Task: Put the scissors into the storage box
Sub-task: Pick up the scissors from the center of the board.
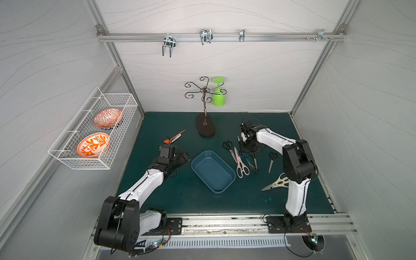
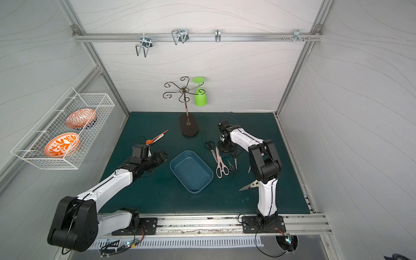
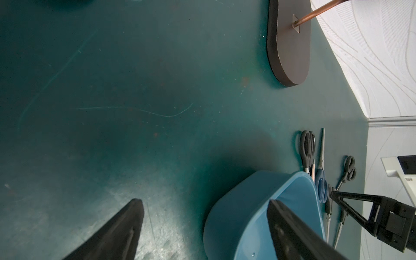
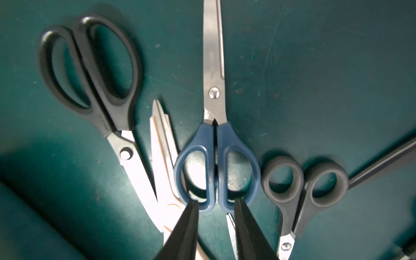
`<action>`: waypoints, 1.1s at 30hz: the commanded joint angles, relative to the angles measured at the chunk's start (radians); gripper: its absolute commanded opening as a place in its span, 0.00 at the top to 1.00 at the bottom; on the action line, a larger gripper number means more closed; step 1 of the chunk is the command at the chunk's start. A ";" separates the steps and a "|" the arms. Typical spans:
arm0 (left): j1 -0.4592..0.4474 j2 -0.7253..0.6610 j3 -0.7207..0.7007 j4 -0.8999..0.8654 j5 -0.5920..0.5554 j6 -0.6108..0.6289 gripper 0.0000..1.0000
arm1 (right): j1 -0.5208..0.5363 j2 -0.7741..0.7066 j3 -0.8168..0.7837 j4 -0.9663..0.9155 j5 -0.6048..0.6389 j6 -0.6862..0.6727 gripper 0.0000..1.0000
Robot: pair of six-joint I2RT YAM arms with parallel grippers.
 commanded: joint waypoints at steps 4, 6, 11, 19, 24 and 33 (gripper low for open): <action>-0.001 0.012 0.044 -0.005 -0.013 0.004 0.10 | 0.014 0.039 -0.002 0.025 0.008 0.025 0.69; -0.001 0.010 0.045 -0.008 -0.013 0.006 0.10 | 0.014 0.046 -0.003 0.029 0.015 0.025 0.69; 0.000 0.013 0.044 -0.005 -0.012 0.006 0.10 | 0.015 0.055 -0.014 0.042 0.028 0.031 0.69; 0.000 0.013 0.044 -0.008 -0.014 0.006 0.10 | 0.016 0.069 -0.020 0.050 0.028 0.037 0.70; 0.000 0.011 0.047 -0.011 -0.013 0.007 0.10 | 0.016 0.068 -0.024 0.055 0.034 0.037 0.72; 0.000 0.006 0.044 -0.012 -0.017 0.007 0.10 | 0.016 0.050 -0.018 0.053 0.041 0.029 0.85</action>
